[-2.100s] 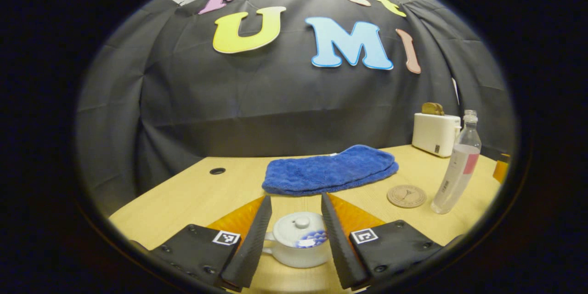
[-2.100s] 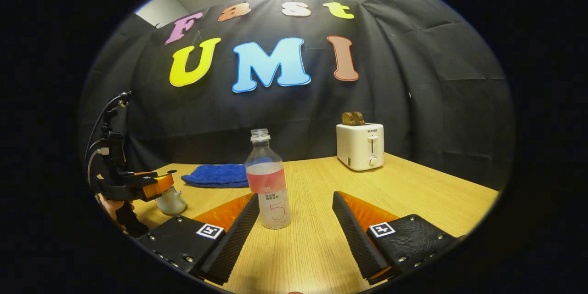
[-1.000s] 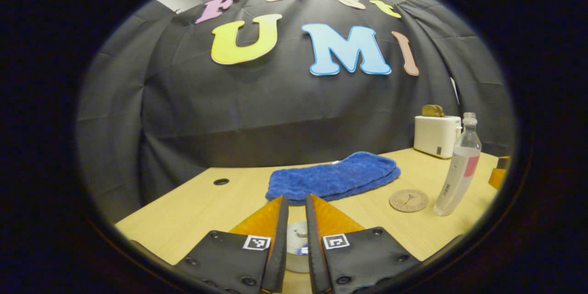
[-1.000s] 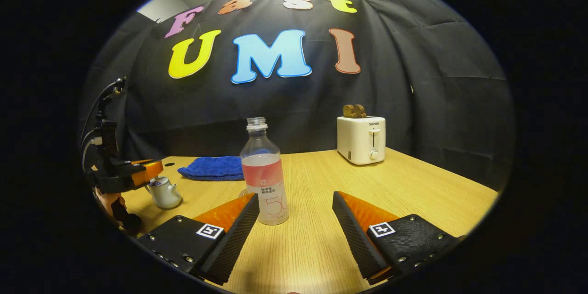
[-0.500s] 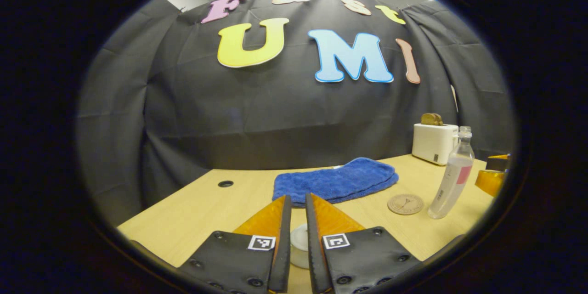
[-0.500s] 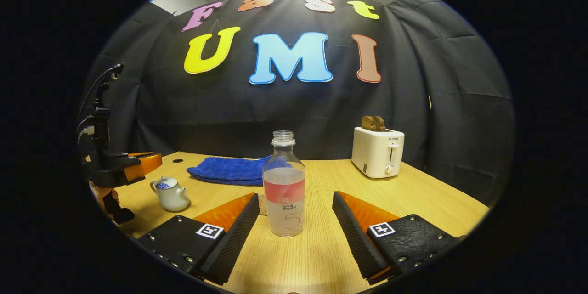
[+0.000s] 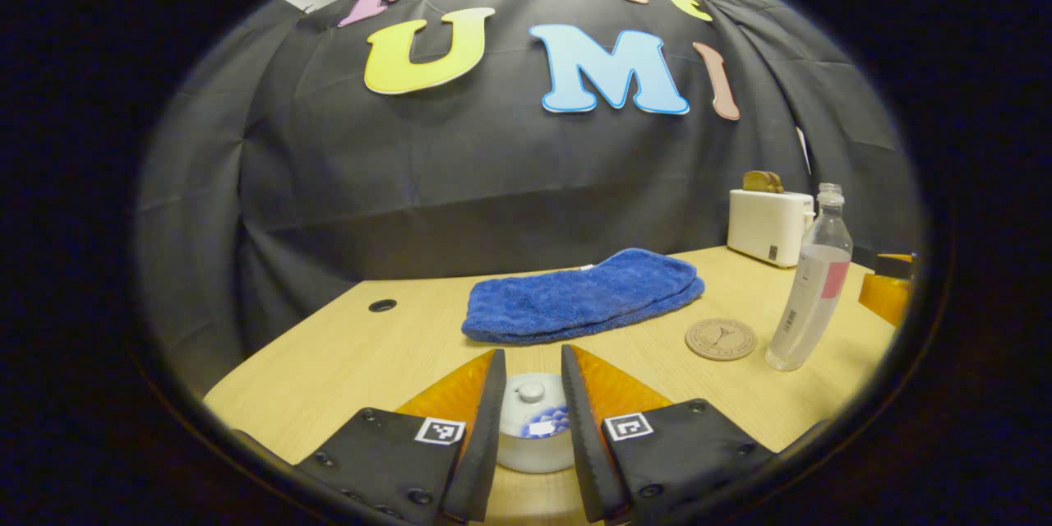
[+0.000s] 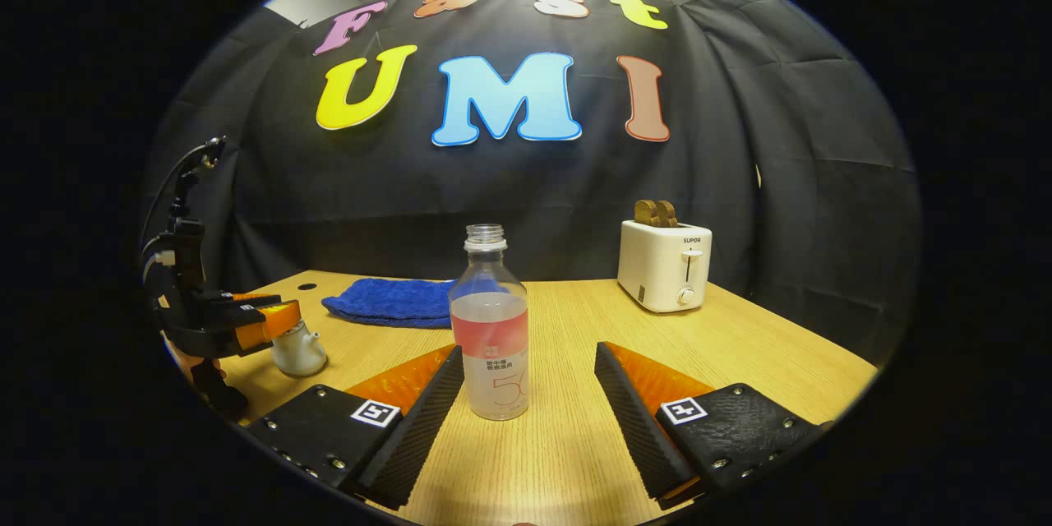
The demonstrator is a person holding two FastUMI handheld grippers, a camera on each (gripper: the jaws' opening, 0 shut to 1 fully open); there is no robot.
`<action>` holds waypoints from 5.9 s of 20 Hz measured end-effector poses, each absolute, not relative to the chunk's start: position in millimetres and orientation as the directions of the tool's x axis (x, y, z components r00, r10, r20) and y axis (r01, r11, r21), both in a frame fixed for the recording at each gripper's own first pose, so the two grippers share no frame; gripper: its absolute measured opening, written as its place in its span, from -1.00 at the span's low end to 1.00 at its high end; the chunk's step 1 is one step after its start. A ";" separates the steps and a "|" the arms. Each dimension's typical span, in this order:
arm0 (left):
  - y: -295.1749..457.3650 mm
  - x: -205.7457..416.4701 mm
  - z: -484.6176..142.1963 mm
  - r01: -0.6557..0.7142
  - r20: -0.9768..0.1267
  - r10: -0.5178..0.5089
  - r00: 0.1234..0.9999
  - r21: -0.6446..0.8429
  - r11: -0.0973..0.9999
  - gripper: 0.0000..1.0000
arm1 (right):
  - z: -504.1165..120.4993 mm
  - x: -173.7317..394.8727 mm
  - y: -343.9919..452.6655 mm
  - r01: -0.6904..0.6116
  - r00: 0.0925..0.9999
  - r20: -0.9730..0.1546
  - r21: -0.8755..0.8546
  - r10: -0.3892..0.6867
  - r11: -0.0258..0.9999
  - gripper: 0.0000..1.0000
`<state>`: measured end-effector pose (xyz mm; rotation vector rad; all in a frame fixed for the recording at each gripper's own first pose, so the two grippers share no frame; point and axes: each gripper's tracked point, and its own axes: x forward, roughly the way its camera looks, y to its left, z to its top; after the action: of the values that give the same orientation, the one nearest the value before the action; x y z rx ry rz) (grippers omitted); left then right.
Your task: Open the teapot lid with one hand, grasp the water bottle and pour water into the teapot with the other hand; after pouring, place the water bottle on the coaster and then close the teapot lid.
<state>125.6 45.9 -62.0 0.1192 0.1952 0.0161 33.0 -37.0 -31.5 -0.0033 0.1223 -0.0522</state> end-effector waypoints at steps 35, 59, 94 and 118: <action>92.9 94.4 -37.0 -0.061 -0.140 0.069 0.988 0.056 0.997 -0.71 | -69.2 82.4 -14.1 -0.026 0.961 -0.278 -0.042 0.014 0.999 0.99; 142.5 62.0 -54.5 -0.114 -0.170 0.113 0.979 0.000 0.993 -0.70 | -43.7 111.8 52.6 -0.133 0.980 -0.200 -0.556 0.024 0.820 0.49; 171.0 49.4 -65.1 -0.150 -0.203 0.143 0.969 -0.016 0.989 -0.70 | -16.1 146.6 140.3 0.031 0.973 -0.033 -0.961 0.228 -0.275 0.48; 164.5 53.2 -76.2 -0.139 -0.227 0.133 0.965 -0.013 0.990 -0.68 | 14.2 153.5 145.1 0.146 0.959 0.030 -0.903 0.281 -0.404 0.48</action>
<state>53.2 164.5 -76.2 -0.0285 0.2280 0.1375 153.5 145.1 14.2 -1.9935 -0.3056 0.1517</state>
